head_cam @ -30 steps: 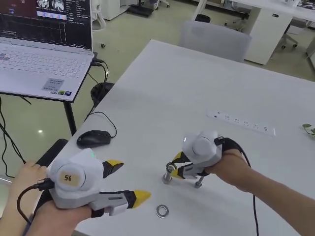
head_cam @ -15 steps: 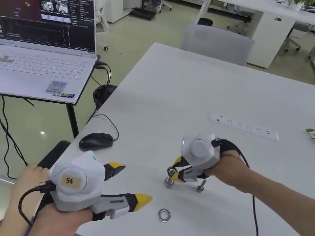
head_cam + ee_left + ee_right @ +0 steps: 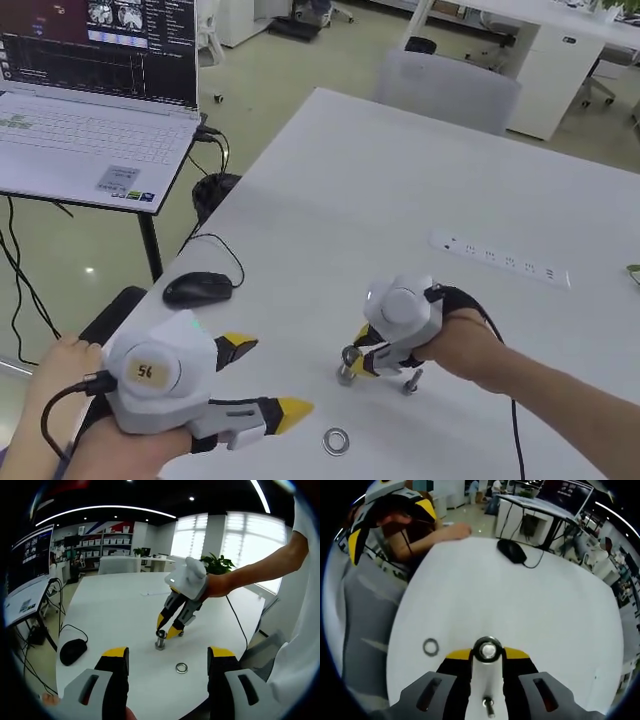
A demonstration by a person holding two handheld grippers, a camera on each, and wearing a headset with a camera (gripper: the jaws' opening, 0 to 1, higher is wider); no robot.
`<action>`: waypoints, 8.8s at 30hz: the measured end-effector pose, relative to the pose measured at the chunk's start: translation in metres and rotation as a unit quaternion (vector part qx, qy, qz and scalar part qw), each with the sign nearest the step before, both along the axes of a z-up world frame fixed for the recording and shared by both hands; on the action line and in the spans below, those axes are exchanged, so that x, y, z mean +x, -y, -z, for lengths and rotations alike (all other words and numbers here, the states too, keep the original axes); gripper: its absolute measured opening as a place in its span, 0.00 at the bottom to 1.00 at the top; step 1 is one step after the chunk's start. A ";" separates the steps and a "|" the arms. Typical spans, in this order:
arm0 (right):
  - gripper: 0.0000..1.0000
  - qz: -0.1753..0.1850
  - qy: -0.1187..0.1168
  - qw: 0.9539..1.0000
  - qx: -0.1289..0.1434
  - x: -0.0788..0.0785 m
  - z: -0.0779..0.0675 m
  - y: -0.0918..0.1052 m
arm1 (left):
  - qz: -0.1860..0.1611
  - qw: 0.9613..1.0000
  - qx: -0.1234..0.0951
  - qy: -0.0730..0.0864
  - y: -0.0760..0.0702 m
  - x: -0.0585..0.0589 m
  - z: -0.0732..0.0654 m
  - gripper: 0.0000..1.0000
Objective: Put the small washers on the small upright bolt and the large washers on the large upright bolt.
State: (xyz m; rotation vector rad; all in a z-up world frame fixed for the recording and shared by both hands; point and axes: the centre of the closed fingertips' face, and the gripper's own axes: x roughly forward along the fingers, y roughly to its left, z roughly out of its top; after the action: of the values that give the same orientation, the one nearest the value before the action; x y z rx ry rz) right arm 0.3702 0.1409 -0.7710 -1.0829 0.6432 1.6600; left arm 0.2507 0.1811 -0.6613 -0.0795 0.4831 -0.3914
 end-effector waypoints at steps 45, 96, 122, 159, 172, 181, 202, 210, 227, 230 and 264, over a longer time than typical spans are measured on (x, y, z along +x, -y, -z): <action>0.30 0.045 -0.018 0.999 -0.019 0.004 0.025 0.007 | 0.002 1.000 0.002 -0.003 0.003 -0.001 0.002 0.63; 0.34 0.129 -0.084 0.987 0.044 -0.077 0.029 0.079 | 0.014 1.000 0.004 -0.003 0.009 -0.005 0.000 0.63; 0.33 0.036 -0.053 0.998 0.011 -0.092 0.055 0.040 | 0.021 1.000 0.001 -0.006 0.015 -0.010 0.004 0.63; 0.23 -0.004 -0.048 0.999 0.013 -0.093 0.048 0.041 | 0.012 1.000 -0.001 -0.003 0.010 -0.008 0.003 0.63; 0.25 -0.075 -0.036 0.996 -0.020 -0.093 0.055 0.045 | 0.013 1.000 0.000 -0.003 0.011 -0.008 0.002 0.63; 0.31 -0.164 -0.024 0.985 -0.047 -0.092 0.055 0.042 | 0.010 1.000 -0.001 -0.005 0.010 -0.010 0.003 0.63; 0.22 -0.100 -0.053 0.993 -0.019 -0.090 0.049 0.047 | 0.009 1.000 -0.001 -0.006 0.007 -0.007 0.003 0.63; 0.23 -0.060 -0.051 0.997 0.006 -0.081 0.038 0.047 | 0.013 1.000 -0.002 -0.006 0.009 -0.005 0.003 0.63; 0.23 -0.013 -0.011 0.998 0.066 -0.040 -0.013 0.031 | 0.012 1.000 -0.003 -0.005 0.010 -0.003 0.004 0.63; 0.23 -0.005 0.003 0.997 0.072 -0.028 -0.021 0.025 | 0.012 1.000 -0.004 -0.006 0.010 -0.003 0.004 0.63; 0.23 0.002 0.005 0.999 0.033 -0.001 -0.010 0.001 | 0.007 1.000 -0.005 -0.007 0.007 -0.005 0.004 0.63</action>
State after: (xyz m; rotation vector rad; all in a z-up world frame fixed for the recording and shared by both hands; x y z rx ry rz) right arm 0.3692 0.1400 -0.7614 -1.0415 0.5806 1.6609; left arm 0.2458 0.1739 -0.6651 -0.0888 0.4954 -0.4079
